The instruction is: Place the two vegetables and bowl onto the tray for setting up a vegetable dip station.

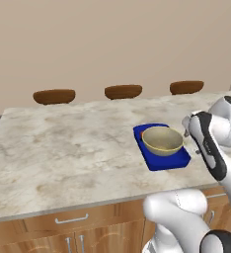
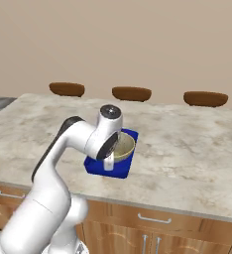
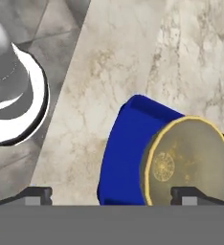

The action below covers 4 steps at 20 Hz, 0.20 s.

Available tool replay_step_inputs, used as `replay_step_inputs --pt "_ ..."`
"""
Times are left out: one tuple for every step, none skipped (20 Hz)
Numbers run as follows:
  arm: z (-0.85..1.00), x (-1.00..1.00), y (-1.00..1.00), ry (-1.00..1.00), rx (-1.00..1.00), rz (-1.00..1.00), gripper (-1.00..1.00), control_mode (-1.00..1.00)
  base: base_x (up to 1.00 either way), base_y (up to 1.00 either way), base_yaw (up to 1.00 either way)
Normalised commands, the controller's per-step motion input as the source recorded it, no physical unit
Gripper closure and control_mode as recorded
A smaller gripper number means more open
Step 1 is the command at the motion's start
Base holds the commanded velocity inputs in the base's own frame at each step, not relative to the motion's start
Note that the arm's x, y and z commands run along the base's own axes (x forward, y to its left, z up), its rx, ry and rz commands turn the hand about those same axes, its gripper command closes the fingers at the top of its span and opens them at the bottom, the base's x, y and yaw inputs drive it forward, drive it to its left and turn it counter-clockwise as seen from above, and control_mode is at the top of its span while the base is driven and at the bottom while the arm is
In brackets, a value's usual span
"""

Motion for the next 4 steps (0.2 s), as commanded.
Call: replay_step_inputs --pt "0.40 -0.81 0.51 0.00 -0.09 0.03 -1.00 -1.00 0.00 0.00 0.00" --pt "0.35 -0.86 0.56 0.00 -0.10 0.04 -1.00 -1.00 0.00 0.00 0.00" --pt "0.36 -0.86 0.61 0.00 -0.10 0.06 -1.00 -1.00 0.00 0.00 0.00" --pt "0.36 -0.88 0.61 0.00 -0.10 0.07 -1.00 -1.00 0.00 0.00 0.00"
